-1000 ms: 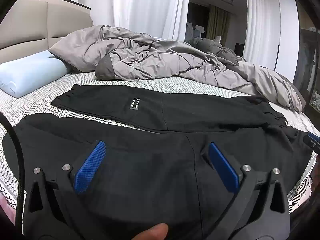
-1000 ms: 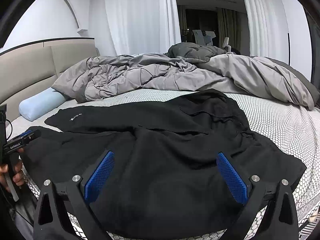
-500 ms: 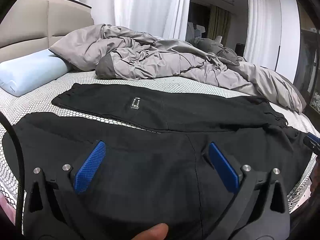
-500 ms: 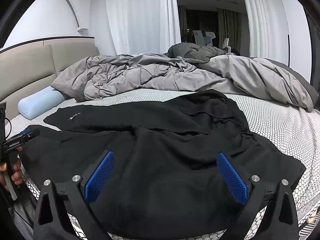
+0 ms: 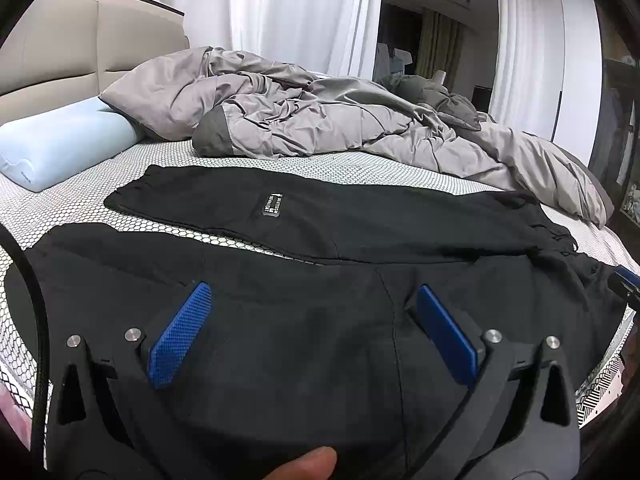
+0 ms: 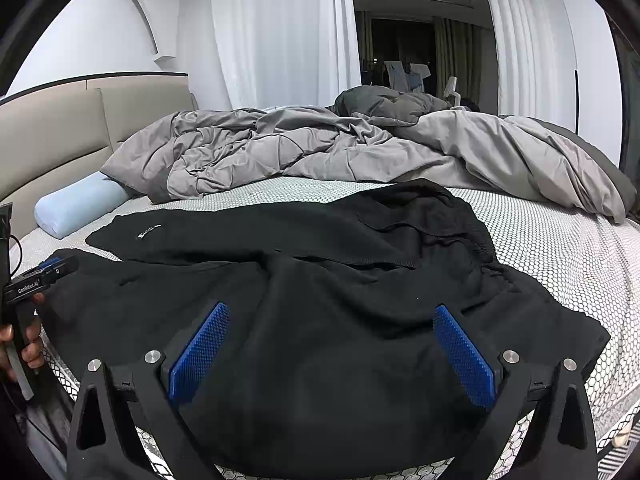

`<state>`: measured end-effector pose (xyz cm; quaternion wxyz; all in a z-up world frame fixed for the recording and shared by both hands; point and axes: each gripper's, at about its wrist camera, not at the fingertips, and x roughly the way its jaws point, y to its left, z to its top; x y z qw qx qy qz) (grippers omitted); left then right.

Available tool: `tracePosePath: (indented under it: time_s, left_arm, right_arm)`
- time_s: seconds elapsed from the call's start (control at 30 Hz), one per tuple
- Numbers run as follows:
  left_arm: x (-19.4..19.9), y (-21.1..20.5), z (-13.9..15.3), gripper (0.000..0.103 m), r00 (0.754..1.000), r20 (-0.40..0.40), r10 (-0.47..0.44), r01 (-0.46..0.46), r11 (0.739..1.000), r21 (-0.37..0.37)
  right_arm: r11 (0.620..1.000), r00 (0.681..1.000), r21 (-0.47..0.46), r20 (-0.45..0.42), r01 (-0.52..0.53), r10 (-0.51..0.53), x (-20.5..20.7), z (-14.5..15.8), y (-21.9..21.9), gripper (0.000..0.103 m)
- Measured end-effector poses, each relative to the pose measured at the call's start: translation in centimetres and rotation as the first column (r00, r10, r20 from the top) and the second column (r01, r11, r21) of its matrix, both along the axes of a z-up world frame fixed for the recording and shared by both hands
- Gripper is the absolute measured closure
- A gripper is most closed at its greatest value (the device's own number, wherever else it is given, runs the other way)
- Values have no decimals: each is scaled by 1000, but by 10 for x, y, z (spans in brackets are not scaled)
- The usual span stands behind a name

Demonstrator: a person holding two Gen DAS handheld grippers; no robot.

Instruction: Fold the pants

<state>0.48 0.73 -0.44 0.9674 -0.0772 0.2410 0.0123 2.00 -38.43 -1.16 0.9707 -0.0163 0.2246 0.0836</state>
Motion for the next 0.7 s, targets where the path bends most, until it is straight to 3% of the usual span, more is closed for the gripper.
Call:
tracePosePath:
  time_s: [0.7]
  left_arm:
    - [1, 2, 0, 1, 1000, -2, -1, 1, 1000, 0]
  right_arm:
    - [999, 1000, 23, 3, 31, -31, 1, 0, -8, 0]
